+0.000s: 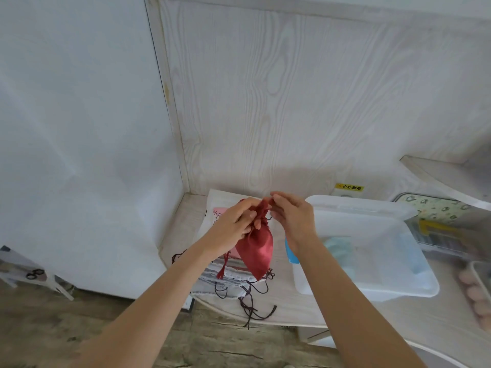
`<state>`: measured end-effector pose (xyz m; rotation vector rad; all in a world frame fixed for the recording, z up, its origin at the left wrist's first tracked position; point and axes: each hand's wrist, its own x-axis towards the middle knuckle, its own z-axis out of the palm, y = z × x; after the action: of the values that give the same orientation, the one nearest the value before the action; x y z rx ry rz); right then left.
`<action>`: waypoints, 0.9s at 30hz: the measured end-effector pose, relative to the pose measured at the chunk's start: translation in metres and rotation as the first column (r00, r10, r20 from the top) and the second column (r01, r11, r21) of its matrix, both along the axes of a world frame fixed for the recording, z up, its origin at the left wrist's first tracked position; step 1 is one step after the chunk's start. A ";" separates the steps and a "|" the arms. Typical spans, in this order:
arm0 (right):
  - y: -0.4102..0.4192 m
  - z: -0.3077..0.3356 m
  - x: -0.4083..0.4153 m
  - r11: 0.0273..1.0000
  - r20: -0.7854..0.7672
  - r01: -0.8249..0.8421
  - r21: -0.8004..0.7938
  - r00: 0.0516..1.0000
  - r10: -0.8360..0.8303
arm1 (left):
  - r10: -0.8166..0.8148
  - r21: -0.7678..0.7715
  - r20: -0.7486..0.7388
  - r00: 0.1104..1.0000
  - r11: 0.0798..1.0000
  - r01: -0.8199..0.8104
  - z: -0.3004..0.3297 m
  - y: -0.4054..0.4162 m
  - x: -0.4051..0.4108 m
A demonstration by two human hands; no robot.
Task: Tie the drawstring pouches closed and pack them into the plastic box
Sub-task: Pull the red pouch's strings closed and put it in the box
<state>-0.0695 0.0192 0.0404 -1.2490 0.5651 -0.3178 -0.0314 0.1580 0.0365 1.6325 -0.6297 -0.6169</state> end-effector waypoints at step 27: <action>0.005 -0.004 -0.015 0.934 0.056 -0.341 -0.109 0.936 0.348 | 0.164 0.083 0.069 0.984 0.982 -0.169 0.007 -0.004 0.003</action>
<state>-0.0849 0.0242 0.0367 -1.3988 0.2600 -0.0958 -0.0279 0.1535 0.0435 1.7721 -0.5096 -0.4788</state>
